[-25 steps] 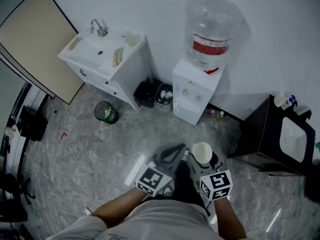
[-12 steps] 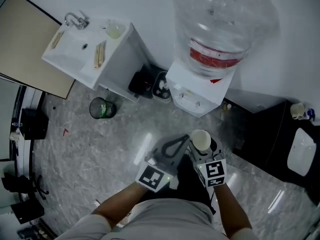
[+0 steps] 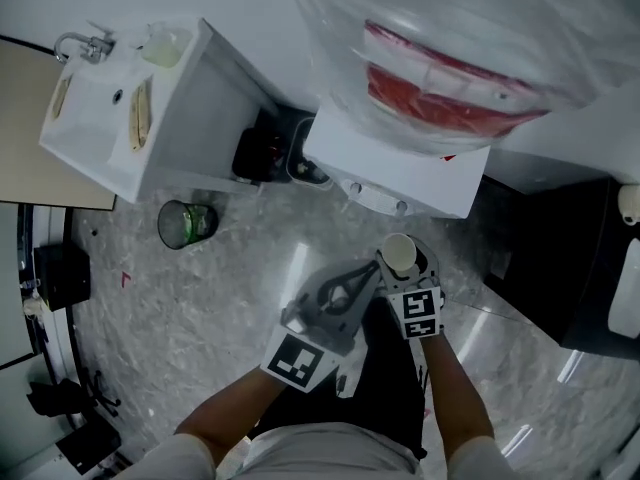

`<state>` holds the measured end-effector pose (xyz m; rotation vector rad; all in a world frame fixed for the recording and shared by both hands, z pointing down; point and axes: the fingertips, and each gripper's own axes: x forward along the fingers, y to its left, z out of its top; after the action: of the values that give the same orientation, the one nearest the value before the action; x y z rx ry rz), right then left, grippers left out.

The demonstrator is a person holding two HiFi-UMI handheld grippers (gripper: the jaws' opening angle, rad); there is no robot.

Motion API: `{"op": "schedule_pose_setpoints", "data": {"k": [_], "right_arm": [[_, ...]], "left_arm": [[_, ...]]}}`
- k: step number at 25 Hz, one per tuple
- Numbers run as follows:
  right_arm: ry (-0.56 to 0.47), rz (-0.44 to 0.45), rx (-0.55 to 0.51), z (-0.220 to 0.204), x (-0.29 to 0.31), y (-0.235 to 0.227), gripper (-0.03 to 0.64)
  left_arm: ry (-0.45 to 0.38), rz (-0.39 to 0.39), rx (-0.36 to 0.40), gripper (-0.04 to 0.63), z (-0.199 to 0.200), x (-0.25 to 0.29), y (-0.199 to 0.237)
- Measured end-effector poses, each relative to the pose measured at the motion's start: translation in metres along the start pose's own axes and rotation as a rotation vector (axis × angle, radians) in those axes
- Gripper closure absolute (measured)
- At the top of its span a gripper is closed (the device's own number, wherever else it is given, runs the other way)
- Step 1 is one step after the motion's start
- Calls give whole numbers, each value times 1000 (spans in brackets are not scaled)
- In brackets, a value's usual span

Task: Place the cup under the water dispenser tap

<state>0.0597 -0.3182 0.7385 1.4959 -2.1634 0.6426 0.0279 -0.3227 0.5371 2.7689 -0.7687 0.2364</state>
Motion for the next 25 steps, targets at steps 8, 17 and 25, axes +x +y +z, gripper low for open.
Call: {"op": "schedule_pose_setpoints", "data": {"k": [8, 17, 25], "right_arm": [[102, -85, 24, -110, 115, -50, 342], [82, -186, 6, -137, 182, -91, 342], [53, -210, -8, -137, 196, -96, 341]], "left_arm": [[70, -19, -2, 589, -78, 25, 40], [127, -14, 11, 589, -118, 26, 64], [148, -20, 19, 589, -127, 30, 67]]}}
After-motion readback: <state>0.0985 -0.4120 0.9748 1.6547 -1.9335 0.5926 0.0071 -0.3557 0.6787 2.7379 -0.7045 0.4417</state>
